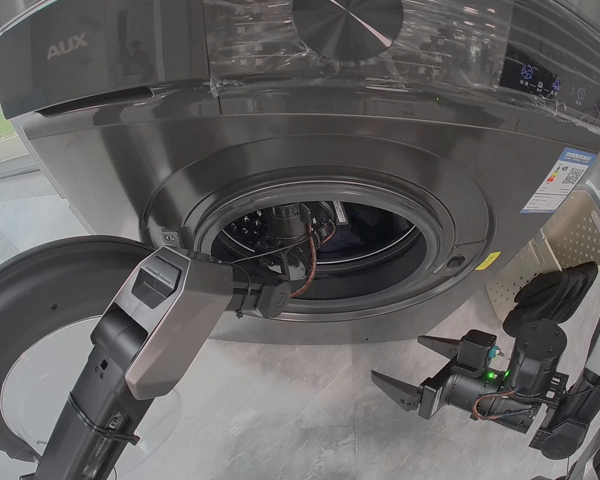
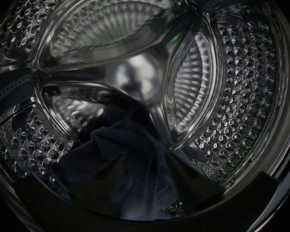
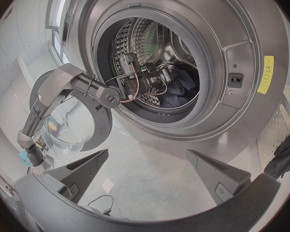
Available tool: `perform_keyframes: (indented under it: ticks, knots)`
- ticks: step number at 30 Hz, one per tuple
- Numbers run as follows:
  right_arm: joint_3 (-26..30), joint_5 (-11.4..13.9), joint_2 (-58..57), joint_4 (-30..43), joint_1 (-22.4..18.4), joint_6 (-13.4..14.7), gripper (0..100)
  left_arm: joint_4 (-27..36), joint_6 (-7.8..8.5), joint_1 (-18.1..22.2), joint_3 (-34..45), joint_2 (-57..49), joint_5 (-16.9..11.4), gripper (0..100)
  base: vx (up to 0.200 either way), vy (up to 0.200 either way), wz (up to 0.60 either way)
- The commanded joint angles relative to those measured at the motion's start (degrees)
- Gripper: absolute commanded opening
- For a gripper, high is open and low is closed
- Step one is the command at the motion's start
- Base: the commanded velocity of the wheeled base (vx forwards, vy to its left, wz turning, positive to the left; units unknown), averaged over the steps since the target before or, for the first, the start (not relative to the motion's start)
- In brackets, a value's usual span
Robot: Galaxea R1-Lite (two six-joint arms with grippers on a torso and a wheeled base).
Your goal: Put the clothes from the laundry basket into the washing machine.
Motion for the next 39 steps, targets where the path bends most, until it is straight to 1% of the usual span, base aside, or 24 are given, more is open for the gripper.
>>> perform_keyframes:
  ticks: [1,5,8,9,12,14,16,18,19,22,24,26,29,33,36,39]
  knots:
    - [0.06,0.00,0.09,-0.03,0.00,-0.08,100,0.00,-0.13,-0.33,0.12,-0.37,0.14,100,0.000,0.000,0.00]
    - [0.14,0.00,0.00,-0.03,0.00,0.01,100,1.76,-0.04,-0.60,2.14,-1.77,0.58,100,0.000,0.000,0.00]
    - [0.32,0.00,0.00,-0.03,0.00,0.01,100,3.16,0.22,-1.39,7.42,-5.55,0.58,100,0.000,0.000,0.00]
    - [0.32,0.00,0.00,-0.03,0.00,-0.08,100,3.25,0.22,-1.56,8.03,-5.99,0.58,100,0.000,0.000,0.00]
    - [0.50,0.00,0.00,-0.03,-0.09,0.01,100,3.69,0.84,-2.79,17.00,-11.00,0.40,100,0.000,0.000,0.00]
    - [0.67,0.00,-0.09,-0.03,-0.09,0.01,100,3.78,1.72,-3.67,23.41,-14.69,-0.30,100,0.000,0.000,0.00]
    - [1.20,0.00,-0.18,-0.03,0.00,0.01,100,3.60,3.04,-4.90,31.94,-18.74,-1.09,100,0.000,0.000,0.00]
    - [1.73,0.00,-0.18,-0.03,0.00,-0.08,100,3.43,4.44,-6.40,39.58,-22.08,-2.50,100,0.000,0.000,0.00]
    - [2.34,0.09,-0.18,-0.03,0.09,-0.17,100,2.90,4.71,-7.28,43.19,-23.48,-2.94,100,0.000,0.000,0.00]
    - [4.54,0.27,-0.27,-0.03,0.18,-0.52,100,2.02,4.97,-9.38,51.27,-27.17,-3.02,100,0.000,0.000,0.00]
    - [5.42,0.35,-0.44,-0.03,0.53,-0.52,100,-0.09,5.15,-10.26,54.88,-29.19,-3.29,100,0.000,0.000,0.00]
    - [6.12,0.35,-1.23,-0.03,0.79,-0.52,100,-2.37,5.15,-11.23,58.22,-31.57,-4.17,100,0.000,0.000,0.00]
    - [7.35,0.44,-2.46,0.05,0.97,-0.52,100,-3.87,5.23,-11.85,64.11,-35.61,-6.01,100,0.000,0.000,0.00]
    - [7.35,0.09,-4.31,0.58,0.18,-0.52,100,-5.28,4.97,-14.04,73.95,-41.59,-6.19,100,0.000,0.000,0.00]
    - [7.35,-0.17,-6.33,0.58,0.00,-0.69,100,-8.79,4.71,-16.06,81.42,-45.63,-6.54,100,0.000,0.000,0.00]
    - [7.35,-0.26,-7.65,0.76,-0.09,-0.61,100,-13.10,4.88,-16.86,87.48,-48.09,-6.45,100,0.000,0.000,0.00]
